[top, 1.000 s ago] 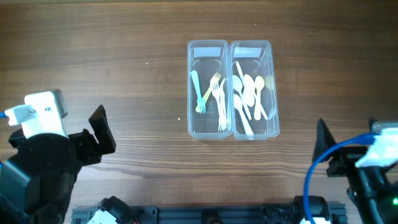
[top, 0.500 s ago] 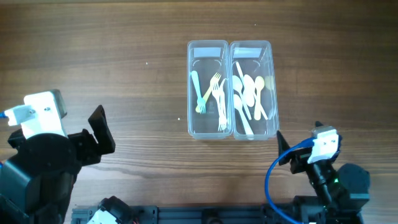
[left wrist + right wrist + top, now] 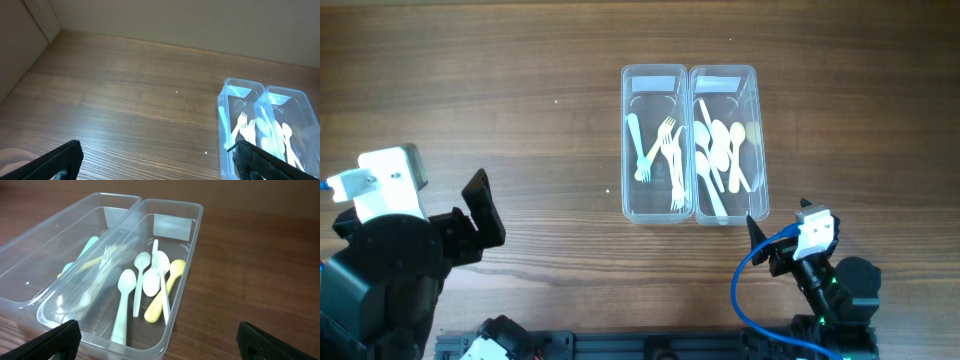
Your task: Pack container
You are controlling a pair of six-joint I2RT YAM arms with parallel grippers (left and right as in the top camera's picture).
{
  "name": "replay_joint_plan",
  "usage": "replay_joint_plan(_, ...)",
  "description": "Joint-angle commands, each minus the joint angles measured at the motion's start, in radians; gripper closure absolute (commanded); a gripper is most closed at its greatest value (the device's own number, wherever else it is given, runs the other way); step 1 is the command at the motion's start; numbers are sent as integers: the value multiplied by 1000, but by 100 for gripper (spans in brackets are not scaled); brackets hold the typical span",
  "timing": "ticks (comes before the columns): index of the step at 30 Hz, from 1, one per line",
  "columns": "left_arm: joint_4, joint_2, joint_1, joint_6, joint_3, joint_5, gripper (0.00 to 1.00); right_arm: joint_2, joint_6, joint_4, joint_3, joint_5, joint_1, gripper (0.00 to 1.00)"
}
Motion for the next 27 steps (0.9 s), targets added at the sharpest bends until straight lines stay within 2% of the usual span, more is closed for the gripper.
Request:
replay_joint_plan(1, 2, -2, 3, -9, 6, -16, 0, -16, 14, 13, -3, -17, -1, 0)
replay_joint_plan(24, -17, -2, 14, -9, 5, -13, 0, -12, 13, 12, -3, -17, 2, 0)
replay_joint_plan(27, 0, -3, 121, -10, 4, 118, 0, -12, 14, 12, -3, -17, 2, 0)
